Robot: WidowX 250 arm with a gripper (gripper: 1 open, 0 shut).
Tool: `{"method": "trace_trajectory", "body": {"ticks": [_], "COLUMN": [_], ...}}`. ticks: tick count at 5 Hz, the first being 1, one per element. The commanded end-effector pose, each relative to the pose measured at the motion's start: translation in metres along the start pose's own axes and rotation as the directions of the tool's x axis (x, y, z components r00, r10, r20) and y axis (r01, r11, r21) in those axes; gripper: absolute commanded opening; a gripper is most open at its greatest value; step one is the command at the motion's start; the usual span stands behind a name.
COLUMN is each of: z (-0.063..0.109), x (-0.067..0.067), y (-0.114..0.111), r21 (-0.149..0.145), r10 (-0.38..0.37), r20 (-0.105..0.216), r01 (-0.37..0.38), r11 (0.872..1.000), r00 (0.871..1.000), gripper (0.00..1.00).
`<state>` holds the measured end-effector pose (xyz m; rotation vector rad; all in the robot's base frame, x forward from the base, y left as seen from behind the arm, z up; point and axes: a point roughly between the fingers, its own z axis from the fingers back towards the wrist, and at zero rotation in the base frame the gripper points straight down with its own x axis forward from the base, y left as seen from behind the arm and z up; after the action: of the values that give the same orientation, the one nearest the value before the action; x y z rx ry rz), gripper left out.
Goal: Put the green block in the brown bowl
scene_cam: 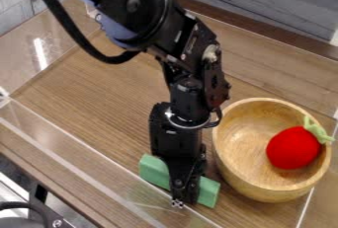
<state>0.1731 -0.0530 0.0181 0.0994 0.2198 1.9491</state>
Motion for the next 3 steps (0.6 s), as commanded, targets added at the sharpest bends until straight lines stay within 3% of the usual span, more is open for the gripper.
{"method": "trace_trajectory", "body": {"ticks": [1, 2, 3], "z": [0.02, 0.046, 0.047], "x": [0.004, 0.006, -0.007], "y": [0.001, -0.003, -0.015], "r21": [0.006, 0.019, 0.03], "r10": [0.012, 0.003, 0.008], "r20": [-0.035, -0.077, -0.105], "r01": [-0.012, -0.001, -0.005], "r11": [1.0, 1.0, 1.0], "r00": [0.999, 0.997, 0.994], "gripper": [0.0, 0.0, 0.0]}}
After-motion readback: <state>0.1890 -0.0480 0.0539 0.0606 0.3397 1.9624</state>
